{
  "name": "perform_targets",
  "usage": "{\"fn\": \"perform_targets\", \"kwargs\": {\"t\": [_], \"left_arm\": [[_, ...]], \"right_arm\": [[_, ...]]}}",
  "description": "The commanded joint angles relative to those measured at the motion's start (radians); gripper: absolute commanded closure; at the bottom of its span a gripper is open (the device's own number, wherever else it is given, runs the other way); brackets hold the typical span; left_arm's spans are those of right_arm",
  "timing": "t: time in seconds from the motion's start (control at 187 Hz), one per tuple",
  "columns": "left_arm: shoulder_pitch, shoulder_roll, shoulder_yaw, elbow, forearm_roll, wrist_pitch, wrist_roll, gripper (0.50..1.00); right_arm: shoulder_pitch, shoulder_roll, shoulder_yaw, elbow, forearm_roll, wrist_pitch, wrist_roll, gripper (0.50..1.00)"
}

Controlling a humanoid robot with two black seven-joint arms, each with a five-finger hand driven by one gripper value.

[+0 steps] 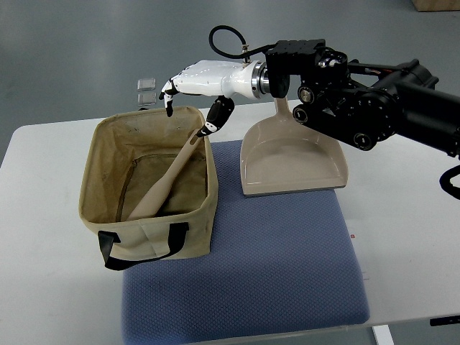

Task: Put pink broom in yellow bag with right hand

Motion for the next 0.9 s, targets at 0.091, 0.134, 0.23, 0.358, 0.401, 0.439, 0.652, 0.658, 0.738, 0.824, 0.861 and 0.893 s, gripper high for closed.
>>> {"fn": "perform_targets", "kwargs": {"t": [0.091, 0.134, 0.23, 0.358, 0.401, 0.439, 0.652, 0.658, 0.738, 0.824, 0.861, 0.893], "left_arm": [[0.000, 0.000, 0.000, -0.001, 0.000, 0.000, 0.000, 0.500], [0.000, 0.000, 0.000, 0.000, 0.000, 0.000, 0.000, 0.500], [0.000, 0.000, 0.000, -0.001, 0.000, 0.000, 0.000, 0.500], [0.000, 0.000, 0.000, 0.000, 0.000, 0.000, 0.000, 0.500], [0.000, 0.000, 0.000, 0.000, 0.000, 0.000, 0.000, 0.500], [0.000, 0.000, 0.000, 0.000, 0.000, 0.000, 0.000, 0.500], [0.000, 0.000, 0.000, 0.000, 0.000, 0.000, 0.000, 0.500], [0.000, 0.000, 0.000, 0.000, 0.000, 0.000, 0.000, 0.500], [0.000, 0.000, 0.000, 0.000, 0.000, 0.000, 0.000, 0.500], [0.000, 0.000, 0.000, 0.000, 0.000, 0.000, 0.000, 0.500], [0.000, 0.000, 0.000, 0.000, 0.000, 0.000, 0.000, 0.500], [0.000, 0.000, 0.000, 0.000, 0.000, 0.000, 0.000, 0.500]], "right_arm": [[-0.086, -0.044, 0.188, -0.004, 0.099, 0.001, 0.003, 0.609], [-0.121, -0.063, 0.240, -0.004, 0.135, -0.001, 0.005, 0.607], [-0.215, -0.092, 0.368, -0.005, 0.223, -0.002, 0.011, 0.607], [-0.344, -0.109, 0.555, -0.008, 0.350, -0.002, 0.016, 0.607], [-0.385, -0.109, 0.621, -0.008, 0.398, -0.004, 0.016, 0.607], [-0.416, -0.107, 0.665, -0.008, 0.436, -0.004, 0.014, 0.607], [-0.583, -0.095, 0.857, -0.013, 0.669, -0.033, 0.017, 0.585], [-0.583, -0.095, 0.857, -0.013, 0.669, -0.033, 0.017, 0.585], [-0.625, -0.089, 0.880, -0.013, 0.763, -0.050, 0.019, 0.583], [-0.654, -0.087, 0.882, -0.030, 0.858, -0.070, 0.020, 0.576], [-0.661, -0.086, 0.882, -0.040, 0.895, -0.070, 0.020, 0.576], [-0.666, -0.087, 0.882, -0.056, 0.932, -0.067, 0.020, 0.574]]}}
